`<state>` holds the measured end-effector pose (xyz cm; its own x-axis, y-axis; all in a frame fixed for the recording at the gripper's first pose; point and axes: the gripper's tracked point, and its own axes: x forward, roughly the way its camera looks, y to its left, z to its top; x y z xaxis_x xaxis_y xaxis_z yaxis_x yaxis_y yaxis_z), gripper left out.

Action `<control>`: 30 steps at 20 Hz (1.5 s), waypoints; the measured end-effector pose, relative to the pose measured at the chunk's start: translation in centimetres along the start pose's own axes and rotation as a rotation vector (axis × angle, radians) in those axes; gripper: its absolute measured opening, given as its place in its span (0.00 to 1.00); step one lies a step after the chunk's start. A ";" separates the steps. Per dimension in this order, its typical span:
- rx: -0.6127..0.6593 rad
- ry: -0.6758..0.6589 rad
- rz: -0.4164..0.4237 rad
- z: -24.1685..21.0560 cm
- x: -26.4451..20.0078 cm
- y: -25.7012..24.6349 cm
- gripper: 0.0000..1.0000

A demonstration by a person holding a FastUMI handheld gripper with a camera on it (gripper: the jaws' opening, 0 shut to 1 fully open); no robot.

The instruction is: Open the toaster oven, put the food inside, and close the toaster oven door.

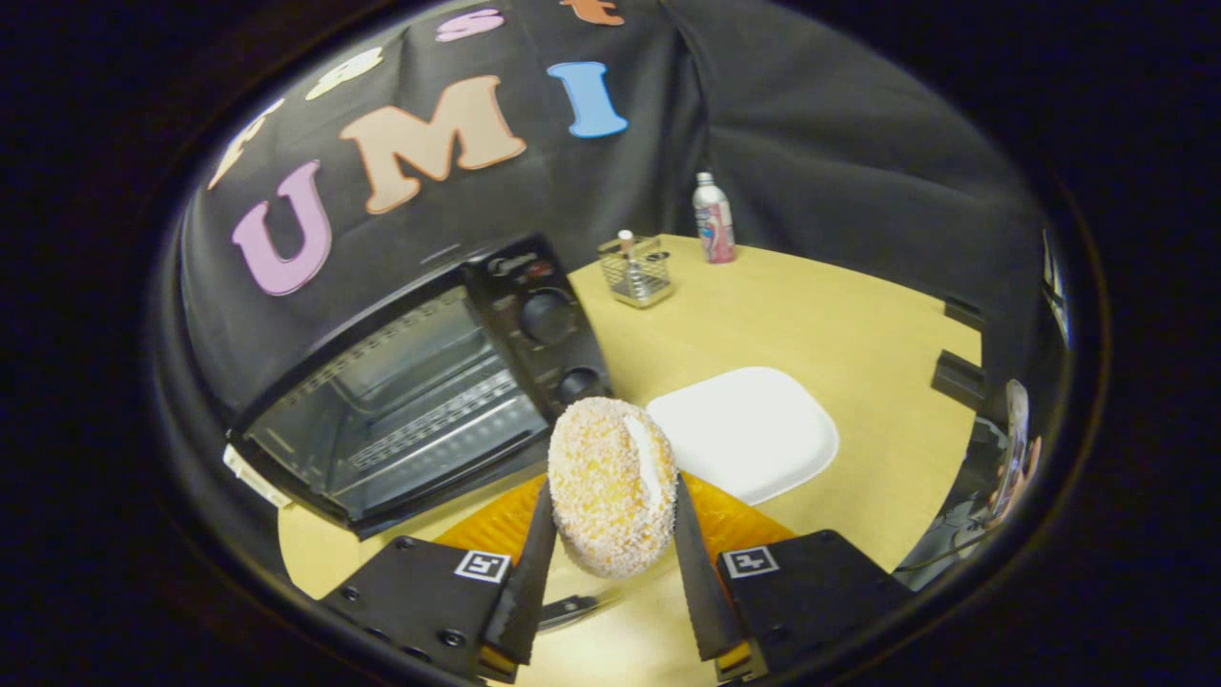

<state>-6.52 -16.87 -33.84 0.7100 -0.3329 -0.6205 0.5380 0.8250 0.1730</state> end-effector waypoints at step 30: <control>-0.297 -0.058 0.247 2.5 9.9 14.1 0.95</control>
<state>9.24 -9.62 -35.62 0.8308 -0.1256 -0.5422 0.1986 0.9770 0.0781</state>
